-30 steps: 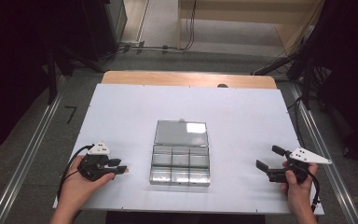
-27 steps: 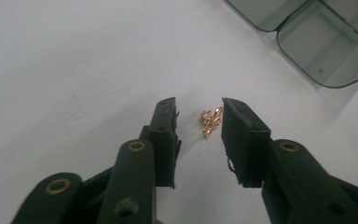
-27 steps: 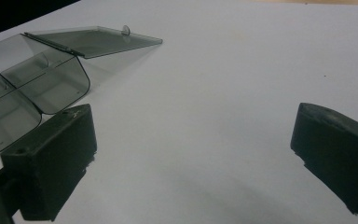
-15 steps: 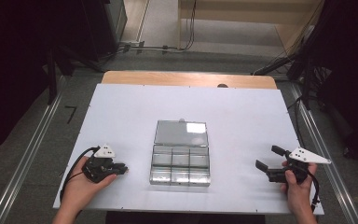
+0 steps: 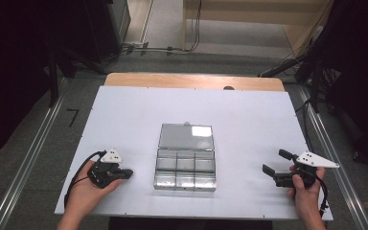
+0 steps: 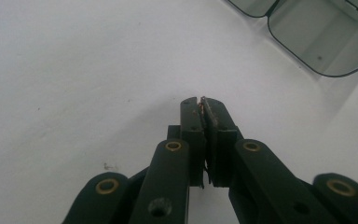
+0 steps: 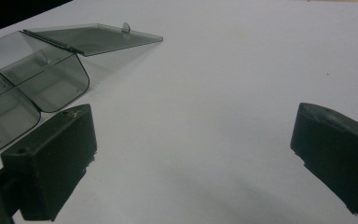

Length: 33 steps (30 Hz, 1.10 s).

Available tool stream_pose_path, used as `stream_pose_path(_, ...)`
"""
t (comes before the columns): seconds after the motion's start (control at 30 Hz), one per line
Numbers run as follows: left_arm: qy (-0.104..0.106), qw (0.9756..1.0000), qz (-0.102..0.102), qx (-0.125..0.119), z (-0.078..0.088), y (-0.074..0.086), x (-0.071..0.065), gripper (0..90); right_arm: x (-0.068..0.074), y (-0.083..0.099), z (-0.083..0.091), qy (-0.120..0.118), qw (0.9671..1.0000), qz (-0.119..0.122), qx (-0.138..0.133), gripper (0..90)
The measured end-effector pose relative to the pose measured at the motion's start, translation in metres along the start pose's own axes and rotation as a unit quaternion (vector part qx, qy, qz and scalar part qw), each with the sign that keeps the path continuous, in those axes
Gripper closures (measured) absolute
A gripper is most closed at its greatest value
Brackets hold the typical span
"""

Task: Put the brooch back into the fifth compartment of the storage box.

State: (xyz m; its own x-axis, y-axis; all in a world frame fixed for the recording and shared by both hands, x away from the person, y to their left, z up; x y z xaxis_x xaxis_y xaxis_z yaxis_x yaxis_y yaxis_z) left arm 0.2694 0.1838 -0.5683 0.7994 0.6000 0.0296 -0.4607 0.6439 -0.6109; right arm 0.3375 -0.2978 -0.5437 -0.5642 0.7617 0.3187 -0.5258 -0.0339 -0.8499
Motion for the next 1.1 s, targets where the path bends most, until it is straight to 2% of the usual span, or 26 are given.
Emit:
stream_pose_path(0.2,-0.001,1.0,0.002,-0.003,0.0,-0.001,0.0,88.8,0.0,0.0,0.0,0.0,1.0,0.001,0.0,0.0)
stream_pose_path(0.6,-0.017,0.9998,0.007,-0.01,0.003,-0.001,0.006,89.3,0.0,0.0,0.0,0.0,1.0,0.002,0.0,0.0)
stream_pose_path(1.1,-0.024,0.9994,0.005,-0.023,0.01,-0.007,0.006,89.3,0.0,0.0,0.0,0.0,1.0,0.002,0.0,0.0)
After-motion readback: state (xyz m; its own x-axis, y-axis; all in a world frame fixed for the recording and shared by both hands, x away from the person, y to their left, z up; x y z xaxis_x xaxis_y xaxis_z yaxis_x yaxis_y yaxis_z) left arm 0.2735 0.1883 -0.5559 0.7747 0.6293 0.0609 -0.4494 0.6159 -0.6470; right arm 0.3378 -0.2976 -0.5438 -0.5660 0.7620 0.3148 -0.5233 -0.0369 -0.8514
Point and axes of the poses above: each handheld gripper's, and its own axes: z roughly backward along the jaws, y roughly out of its underside, x roughly to its left, the point moved 9 cm from there along -z, roughly forward along the jaws, and after that the axes turned 12 degrees about -z, right-handed, at the moved point
